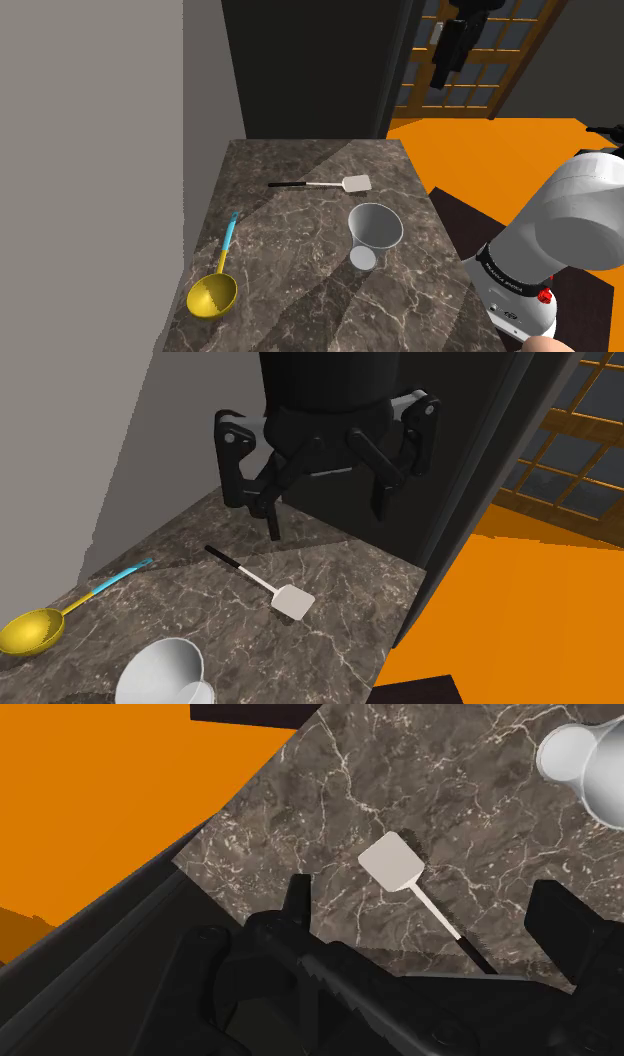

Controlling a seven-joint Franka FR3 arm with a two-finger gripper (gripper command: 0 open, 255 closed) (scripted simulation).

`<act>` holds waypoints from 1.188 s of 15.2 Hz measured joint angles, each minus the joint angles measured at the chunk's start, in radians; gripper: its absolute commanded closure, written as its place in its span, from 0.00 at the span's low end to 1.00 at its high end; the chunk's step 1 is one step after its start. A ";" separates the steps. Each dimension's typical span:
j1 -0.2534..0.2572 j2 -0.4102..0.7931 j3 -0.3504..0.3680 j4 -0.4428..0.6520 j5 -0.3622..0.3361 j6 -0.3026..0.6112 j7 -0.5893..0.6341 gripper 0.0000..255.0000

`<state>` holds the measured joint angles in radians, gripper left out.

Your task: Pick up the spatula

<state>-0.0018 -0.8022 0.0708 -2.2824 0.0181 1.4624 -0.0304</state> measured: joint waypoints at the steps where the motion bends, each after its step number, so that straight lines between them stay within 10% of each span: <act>1: 0.000 0.000 0.000 0.000 0.000 0.000 0.000 0.00; 18: 0.133 0.341 -0.019 -0.210 0.013 0.594 -0.317 0.00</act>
<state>0.1313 -0.4612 0.0513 -2.4921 0.0306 2.0566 -0.3478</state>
